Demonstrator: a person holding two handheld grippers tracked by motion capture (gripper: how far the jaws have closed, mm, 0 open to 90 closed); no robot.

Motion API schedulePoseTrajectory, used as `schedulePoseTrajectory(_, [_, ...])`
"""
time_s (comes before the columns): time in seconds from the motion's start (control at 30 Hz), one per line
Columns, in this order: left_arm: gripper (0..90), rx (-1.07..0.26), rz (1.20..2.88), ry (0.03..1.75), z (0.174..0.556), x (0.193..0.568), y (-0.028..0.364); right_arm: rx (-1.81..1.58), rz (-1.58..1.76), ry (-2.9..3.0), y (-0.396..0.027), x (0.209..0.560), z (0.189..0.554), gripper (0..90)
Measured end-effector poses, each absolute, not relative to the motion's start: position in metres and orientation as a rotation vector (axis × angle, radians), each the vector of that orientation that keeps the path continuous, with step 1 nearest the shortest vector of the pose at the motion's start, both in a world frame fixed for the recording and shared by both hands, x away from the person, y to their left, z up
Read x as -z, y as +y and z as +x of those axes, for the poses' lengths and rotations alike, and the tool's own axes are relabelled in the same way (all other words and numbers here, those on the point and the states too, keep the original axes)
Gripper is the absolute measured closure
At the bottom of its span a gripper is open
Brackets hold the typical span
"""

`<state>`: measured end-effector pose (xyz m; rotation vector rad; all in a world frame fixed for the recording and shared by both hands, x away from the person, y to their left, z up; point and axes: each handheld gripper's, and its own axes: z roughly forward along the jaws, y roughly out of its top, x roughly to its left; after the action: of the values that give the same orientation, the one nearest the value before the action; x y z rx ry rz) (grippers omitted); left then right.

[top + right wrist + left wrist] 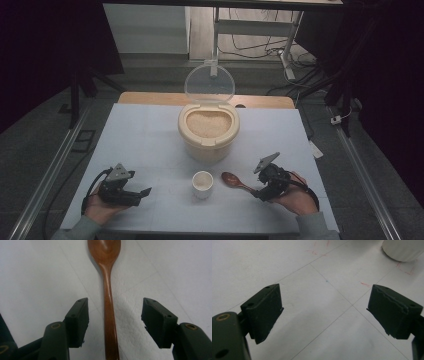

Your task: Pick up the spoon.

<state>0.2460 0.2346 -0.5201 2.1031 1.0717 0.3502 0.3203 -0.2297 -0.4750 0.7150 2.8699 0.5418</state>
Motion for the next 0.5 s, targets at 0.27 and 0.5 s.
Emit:
schedulePoseTrajectory(0.27, [12.1,-0.35,2.108,1.071,0.246,0.521,0.234,-0.478,0.707,2.901,-0.227,0.487,0.323,45.4])
schedulePoseTrajectory(0.5, [12.0,-0.35,2.113,1.07,0.246,0.521,0.234,-0.455,0.687,2.917,-0.224,0.492,0.325,56.9])
